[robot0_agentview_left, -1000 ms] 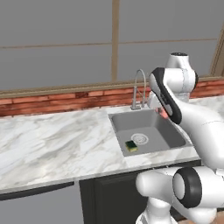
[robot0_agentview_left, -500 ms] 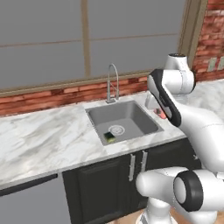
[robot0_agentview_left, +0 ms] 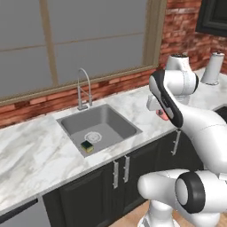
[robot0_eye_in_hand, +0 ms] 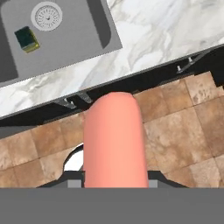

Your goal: Pick up the bar soap and sponge from the sink, and place them back in the cabinet, and close the cabinet doors.

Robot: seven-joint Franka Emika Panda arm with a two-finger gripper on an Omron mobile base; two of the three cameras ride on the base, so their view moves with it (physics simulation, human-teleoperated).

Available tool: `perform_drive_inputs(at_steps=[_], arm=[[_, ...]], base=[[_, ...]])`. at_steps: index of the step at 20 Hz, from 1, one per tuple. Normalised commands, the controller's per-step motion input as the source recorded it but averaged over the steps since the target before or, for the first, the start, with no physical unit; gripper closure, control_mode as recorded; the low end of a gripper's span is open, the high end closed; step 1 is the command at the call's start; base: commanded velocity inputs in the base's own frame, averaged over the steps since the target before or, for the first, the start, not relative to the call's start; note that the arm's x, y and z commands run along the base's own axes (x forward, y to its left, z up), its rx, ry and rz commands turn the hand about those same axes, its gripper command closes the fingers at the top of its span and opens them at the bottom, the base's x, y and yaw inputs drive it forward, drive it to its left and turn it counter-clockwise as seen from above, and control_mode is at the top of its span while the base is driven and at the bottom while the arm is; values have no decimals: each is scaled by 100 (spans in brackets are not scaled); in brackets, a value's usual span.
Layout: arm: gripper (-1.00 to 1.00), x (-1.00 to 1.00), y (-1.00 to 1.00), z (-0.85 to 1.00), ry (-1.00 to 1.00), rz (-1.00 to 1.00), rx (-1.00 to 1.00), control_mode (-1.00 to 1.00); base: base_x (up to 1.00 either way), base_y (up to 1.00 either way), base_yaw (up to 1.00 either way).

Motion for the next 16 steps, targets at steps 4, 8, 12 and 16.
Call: perform_drive_inputs(at_steps=[4, 8, 12, 16], arm=[[100, 0, 0, 0, 0, 0, 0, 100], [100, 0, 0, 0, 0, 0, 0, 100], [100, 0, 0, 0, 0, 0, 0, 100], [100, 0, 0, 0, 0, 0, 0, 100]], base=[[-1, -16, -33], [-7, -18, -30], [-8, -16, -29], [-6, -15, -29]])
